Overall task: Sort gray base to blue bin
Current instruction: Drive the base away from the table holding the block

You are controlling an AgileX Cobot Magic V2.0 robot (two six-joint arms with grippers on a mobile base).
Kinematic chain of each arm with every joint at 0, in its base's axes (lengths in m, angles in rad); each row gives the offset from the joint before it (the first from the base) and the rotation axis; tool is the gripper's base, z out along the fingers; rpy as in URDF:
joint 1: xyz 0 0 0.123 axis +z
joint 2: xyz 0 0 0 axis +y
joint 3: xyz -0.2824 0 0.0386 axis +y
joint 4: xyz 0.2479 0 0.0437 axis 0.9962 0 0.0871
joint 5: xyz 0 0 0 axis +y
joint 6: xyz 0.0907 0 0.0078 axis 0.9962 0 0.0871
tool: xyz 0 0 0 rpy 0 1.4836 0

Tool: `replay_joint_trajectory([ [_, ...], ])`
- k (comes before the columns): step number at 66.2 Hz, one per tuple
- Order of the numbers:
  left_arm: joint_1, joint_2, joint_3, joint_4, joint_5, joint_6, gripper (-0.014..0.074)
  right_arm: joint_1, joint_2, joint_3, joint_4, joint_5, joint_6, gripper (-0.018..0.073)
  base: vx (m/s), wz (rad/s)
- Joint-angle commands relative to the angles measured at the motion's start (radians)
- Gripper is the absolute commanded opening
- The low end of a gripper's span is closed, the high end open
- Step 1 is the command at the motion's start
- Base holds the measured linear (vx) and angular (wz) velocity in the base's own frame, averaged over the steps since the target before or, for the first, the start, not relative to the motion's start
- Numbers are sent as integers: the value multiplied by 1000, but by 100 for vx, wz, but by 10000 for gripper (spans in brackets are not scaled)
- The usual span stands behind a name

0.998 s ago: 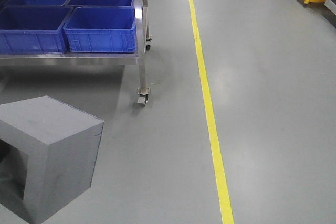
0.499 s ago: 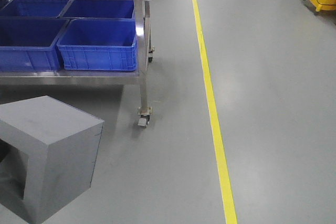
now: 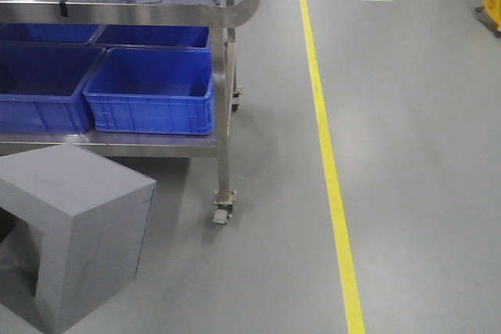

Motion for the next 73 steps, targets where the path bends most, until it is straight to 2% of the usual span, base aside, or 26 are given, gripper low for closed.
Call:
replay_joint_trajectory([
  [1,-6,4,-29,-5,-109,-11,-6,-5,-12,14,-6,-74,-5,-9,34,24],
  [22,-6,4,-29,-5,-109,-11,-6,-5,-12,14,-6,-74,-5,-9,32,50],
  [73,-6,4,-29,-5,-109,-11,-6,-5,-12,14,-6,-74,-5,-9,25,85],
])
